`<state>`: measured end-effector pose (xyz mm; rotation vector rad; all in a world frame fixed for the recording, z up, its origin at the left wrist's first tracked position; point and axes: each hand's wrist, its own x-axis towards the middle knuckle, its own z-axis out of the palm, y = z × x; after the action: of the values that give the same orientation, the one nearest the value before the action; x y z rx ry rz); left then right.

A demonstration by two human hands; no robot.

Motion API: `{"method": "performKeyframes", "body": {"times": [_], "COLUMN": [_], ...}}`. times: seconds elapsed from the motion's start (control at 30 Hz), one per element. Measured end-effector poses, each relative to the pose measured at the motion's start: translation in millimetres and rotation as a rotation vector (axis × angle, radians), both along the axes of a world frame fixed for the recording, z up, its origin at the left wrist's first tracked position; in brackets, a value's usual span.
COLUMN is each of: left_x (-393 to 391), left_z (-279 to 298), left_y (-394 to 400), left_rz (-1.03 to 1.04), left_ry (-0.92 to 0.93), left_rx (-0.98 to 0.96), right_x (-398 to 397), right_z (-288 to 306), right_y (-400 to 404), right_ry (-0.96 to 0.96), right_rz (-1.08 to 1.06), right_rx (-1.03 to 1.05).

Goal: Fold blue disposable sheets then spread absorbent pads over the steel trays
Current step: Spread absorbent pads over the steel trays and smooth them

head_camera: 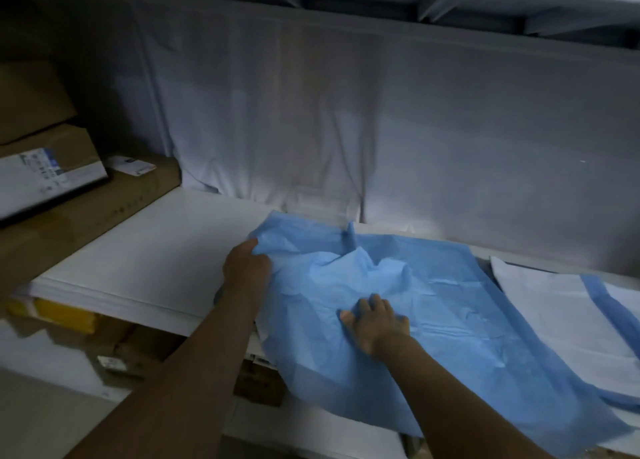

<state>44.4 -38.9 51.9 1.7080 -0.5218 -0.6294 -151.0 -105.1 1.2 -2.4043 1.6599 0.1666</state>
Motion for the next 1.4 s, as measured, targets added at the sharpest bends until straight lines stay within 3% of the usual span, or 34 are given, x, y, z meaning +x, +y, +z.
{"method": "performKeyframes", "body": {"times": [0.17, 0.37, 0.53, 0.67, 1.0, 1.23, 1.4], "left_x": [5.4, 1.6, -21.0, -49.6, -155.6, -225.4, -242.3], "left_z": [10.6, 23.9, 41.6, 55.8, 71.1, 54.5, 37.9], "left_y": [-1.9, -7.8, -16.6, -20.4, -44.4, -59.6, -53.5], "left_rz": [-0.027, -0.185, -0.356, -0.42, -0.723, -0.869, -0.978], "left_ry": [-0.204, -0.296, -0.294, -0.283, -0.458, -0.336, -0.136], "left_rx": [0.049, 0.087, 0.081, 0.02, -0.058, 0.058, 0.093], "right_x": [14.9, 23.5, 10.5, -11.4, -91.4, -146.8, -163.5], "right_z": [4.7, -4.6, 22.4, 42.8, 84.0, 76.4, 61.3], "right_y": [-10.5, -22.7, -19.9, -11.1, -13.8, -21.2, -27.0], "right_ry": [-0.135, -0.107, -0.547, -0.874, -1.391, -1.333, -1.279], "right_rz": [-0.105, 0.062, -0.038, -0.184, -0.385, -0.501, -0.589], "right_rx": [-0.182, 0.133, 0.195, 0.373, 0.603, 0.622, 0.579]}}
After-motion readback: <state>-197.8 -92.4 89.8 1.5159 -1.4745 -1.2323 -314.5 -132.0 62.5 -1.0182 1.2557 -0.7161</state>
